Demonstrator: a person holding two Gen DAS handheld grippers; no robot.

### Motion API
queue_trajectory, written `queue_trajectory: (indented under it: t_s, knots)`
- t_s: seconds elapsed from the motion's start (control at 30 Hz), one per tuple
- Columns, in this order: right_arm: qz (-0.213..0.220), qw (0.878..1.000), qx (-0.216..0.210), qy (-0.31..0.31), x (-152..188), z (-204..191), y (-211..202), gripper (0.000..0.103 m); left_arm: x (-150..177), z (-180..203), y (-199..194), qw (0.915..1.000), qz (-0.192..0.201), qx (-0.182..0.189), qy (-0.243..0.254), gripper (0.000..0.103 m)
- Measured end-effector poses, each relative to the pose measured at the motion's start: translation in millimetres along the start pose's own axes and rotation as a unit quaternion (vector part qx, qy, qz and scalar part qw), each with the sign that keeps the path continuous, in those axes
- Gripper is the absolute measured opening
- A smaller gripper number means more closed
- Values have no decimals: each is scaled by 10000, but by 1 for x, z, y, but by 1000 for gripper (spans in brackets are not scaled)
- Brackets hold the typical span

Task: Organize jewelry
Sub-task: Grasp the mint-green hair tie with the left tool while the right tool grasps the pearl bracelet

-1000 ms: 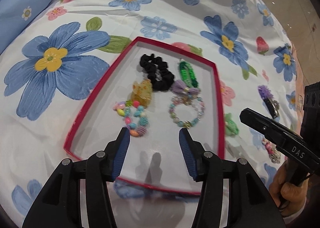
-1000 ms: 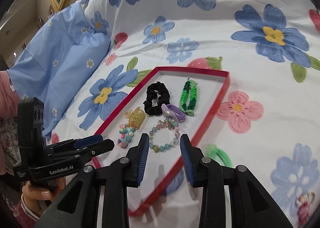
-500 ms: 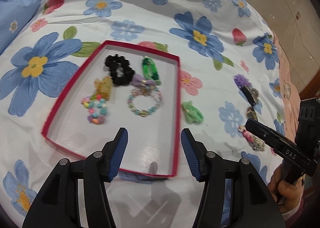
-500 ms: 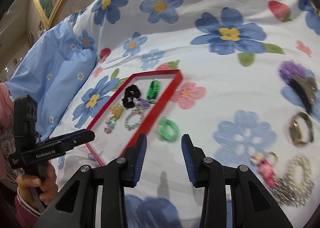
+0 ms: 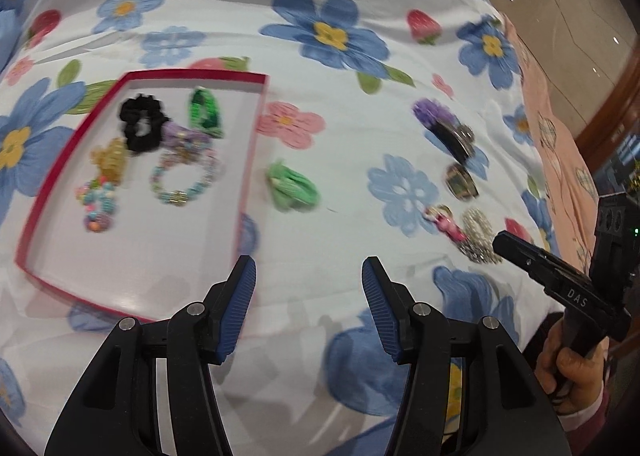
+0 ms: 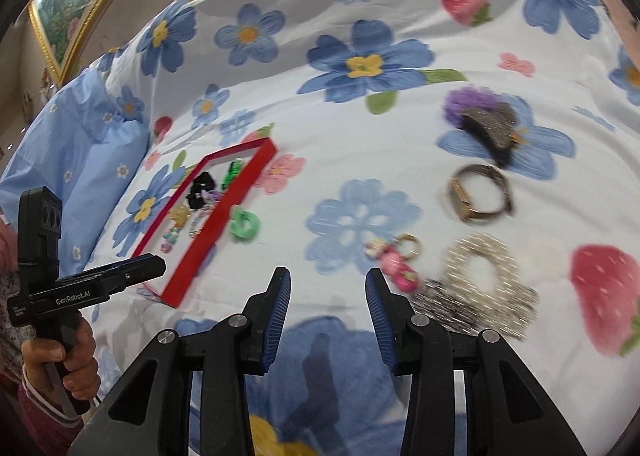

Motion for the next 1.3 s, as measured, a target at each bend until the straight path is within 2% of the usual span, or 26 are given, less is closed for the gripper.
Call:
queue_trajectory:
  t_s: [0.17, 0.3, 0.7, 1.07, 1.13, 1.17, 1.2, 1.27, 1.3]
  knots:
    - [73, 9996, 197, 208, 8, 29, -14, 41, 1, 22, 13, 9996, -144, 58, 230, 54]
    - [110, 9986, 335, 390, 10, 50, -20, 41, -4, 33, 21, 9991, -164, -37, 388, 55]
    - [-77, 9956, 760, 548, 8, 96, -12, 41, -38, 20, 55, 9970, -313, -440, 557, 55]
    - [-401, 9940, 961, 341, -2, 109, 13, 41, -57, 11, 98, 9917, -563, -744, 882, 55]
    - [-511, 9932, 1006, 276, -1, 111, 22, 41, -55, 13, 101, 9901, -570, -808, 1001, 50]
    - [-531, 9931, 1018, 240, -1, 111, 24, 41, -54, 13, 103, 9891, -577, -832, 1068, 42]
    - [-538, 9930, 1034, 197, -1, 111, 27, 41, -53, 13, 104, 9888, -601, -805, 1103, 27]
    - [-529, 9928, 1067, 125, -1, 109, 29, 41, -50, 12, 109, 9900, -753, -603, 1030, 9]
    - [-534, 9925, 1096, 99, -1, 109, 30, 39, -49, 11, 109, 9902, -737, -582, 1036, 8]
Point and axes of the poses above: each gripper's, at about its wrist camera, not at the fingertips, and y roughly the way its jaws point, z to its right, x to its underside, the point moved 6 cm from there along y, roughly the way its jaws point, and after that the axes turned 3 degrees about -z, right-handed, at the moved point
